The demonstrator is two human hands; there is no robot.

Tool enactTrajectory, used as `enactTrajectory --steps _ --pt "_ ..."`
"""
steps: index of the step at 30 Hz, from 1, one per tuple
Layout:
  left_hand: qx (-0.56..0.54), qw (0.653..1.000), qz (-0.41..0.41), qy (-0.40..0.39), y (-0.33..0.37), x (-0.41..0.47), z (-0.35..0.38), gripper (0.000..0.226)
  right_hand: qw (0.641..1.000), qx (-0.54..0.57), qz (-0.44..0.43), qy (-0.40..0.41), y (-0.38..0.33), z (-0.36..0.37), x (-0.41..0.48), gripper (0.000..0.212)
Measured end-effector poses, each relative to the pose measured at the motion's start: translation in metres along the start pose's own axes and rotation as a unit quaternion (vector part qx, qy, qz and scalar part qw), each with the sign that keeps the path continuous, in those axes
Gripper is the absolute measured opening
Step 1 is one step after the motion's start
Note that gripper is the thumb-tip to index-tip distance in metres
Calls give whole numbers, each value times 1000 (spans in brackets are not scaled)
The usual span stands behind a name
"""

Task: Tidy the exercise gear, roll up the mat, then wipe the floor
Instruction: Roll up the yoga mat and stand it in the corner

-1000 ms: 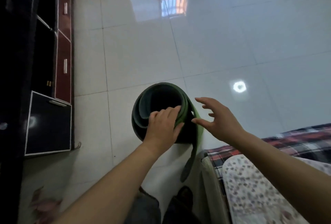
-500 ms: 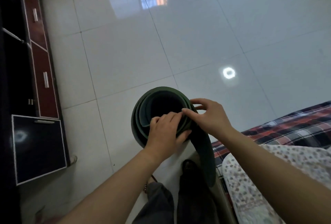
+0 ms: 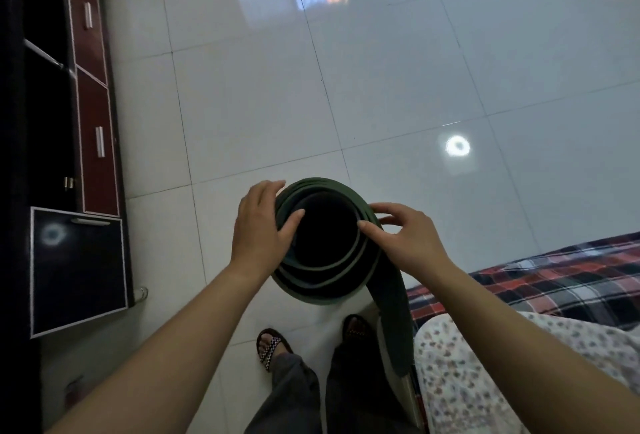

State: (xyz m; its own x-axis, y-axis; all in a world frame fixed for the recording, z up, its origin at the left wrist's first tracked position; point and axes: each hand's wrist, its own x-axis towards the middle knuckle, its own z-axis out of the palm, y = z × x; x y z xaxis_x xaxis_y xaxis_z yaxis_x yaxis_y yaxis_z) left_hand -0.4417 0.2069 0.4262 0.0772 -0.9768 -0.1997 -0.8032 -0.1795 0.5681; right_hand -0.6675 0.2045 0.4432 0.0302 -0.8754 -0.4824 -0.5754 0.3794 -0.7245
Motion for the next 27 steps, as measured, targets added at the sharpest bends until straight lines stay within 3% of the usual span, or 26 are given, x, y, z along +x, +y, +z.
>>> enactTrajectory --steps 3,8,15,21,27 --pt "-78 991 -84 -64 -2 -2 10 49 1000 0 2 1 1 -1 3 42" --pt "-103 989 -90 -56 0 -11 7 32 1000 -14 18 1 1 4 -1 51" --pt "-69 988 -117 -74 -1 -21 3 39 997 -76 15 -6 -6 8 -10 43" --pt "-39 992 -115 -44 -1 -35 8 38 997 -76 3 -21 -6 8 -13 36" --pt "-48 989 -137 -5 -11 -79 -14 37 985 -140 -61 -80 -17 16 -27 34"
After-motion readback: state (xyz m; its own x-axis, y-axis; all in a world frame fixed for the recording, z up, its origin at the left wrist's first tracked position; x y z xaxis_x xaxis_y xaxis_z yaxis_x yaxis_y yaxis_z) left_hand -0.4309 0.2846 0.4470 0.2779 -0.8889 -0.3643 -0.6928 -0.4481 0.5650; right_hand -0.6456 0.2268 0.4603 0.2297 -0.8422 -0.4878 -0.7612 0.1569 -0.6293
